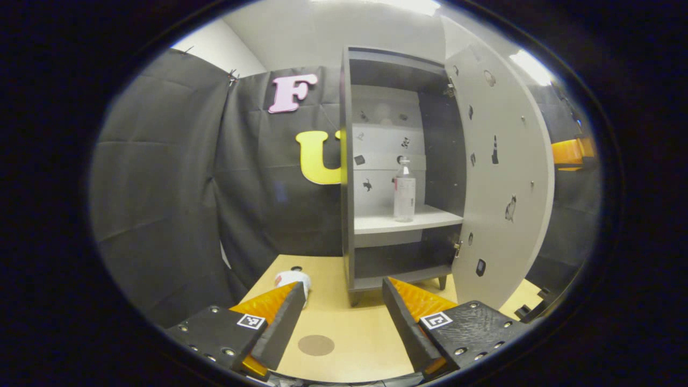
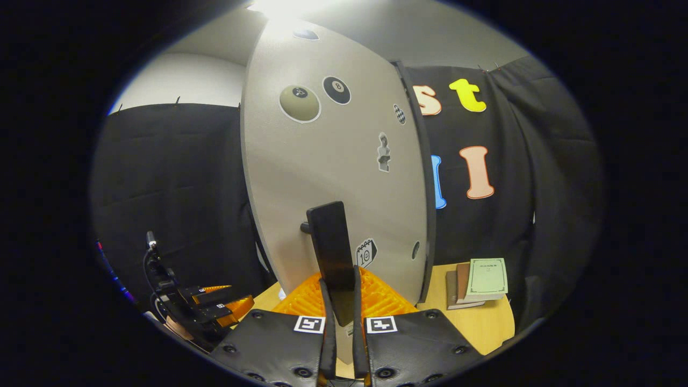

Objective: Open the cabinet door with the right hand, grasp the bottle in the cabinet with the left hand and place it on the coaster, then close the cabinet door with the right hand.

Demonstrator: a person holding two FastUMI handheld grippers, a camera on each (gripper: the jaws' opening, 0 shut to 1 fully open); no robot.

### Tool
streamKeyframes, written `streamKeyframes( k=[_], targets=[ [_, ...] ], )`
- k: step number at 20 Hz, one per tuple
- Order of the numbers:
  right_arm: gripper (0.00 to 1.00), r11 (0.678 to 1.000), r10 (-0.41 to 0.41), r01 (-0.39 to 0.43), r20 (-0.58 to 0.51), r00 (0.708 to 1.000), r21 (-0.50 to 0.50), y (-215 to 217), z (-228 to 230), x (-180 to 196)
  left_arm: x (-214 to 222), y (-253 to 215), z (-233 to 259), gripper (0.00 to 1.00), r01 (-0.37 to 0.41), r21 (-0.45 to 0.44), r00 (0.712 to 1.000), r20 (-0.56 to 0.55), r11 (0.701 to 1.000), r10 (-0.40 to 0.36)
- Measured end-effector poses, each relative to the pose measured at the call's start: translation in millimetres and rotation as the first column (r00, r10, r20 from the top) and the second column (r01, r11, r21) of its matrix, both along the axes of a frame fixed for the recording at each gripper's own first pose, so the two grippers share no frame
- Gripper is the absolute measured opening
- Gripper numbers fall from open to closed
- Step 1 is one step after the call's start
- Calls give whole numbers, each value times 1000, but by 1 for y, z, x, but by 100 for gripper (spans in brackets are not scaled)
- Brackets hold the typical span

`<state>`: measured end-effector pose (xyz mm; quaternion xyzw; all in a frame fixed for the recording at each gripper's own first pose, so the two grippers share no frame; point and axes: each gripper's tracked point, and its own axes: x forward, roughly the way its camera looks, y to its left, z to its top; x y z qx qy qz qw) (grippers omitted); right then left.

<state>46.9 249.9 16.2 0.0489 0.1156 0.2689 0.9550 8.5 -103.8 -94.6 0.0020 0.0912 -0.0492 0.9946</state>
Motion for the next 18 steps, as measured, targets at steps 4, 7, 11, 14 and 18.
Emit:
streamKeyframes(
  k=[4, 7, 11, 14, 18],
  targets=[
    [14, 993, -108, 109, -21, 994, 40, -12, 3, -2, 14, -20, -3, 87, 55, -6, 998, -13, 998, -55],
    [13, 983, -171, 173, -42, 984, 58, -20, 3, -1, 24, -33, -1, 87, 90, -11, 996, -5, 996, -90],
    [11, 954, -272, 279, -72, 960, 114, -40, 7, -1, 30, -43, -5, 87, 119, -17, 993, -13, 993, -120],
    [9, 934, -328, 334, -67, 942, 123, -52, 8, -1, 31, -44, -9, 87, 128, -15, 991, -29, 992, -129],
    [7, 945, -307, 312, -62, 950, 102, -54, 3, 2, 35, -42, -11, 87, 133, -3, 990, -46, 991, -133]
  ],
)
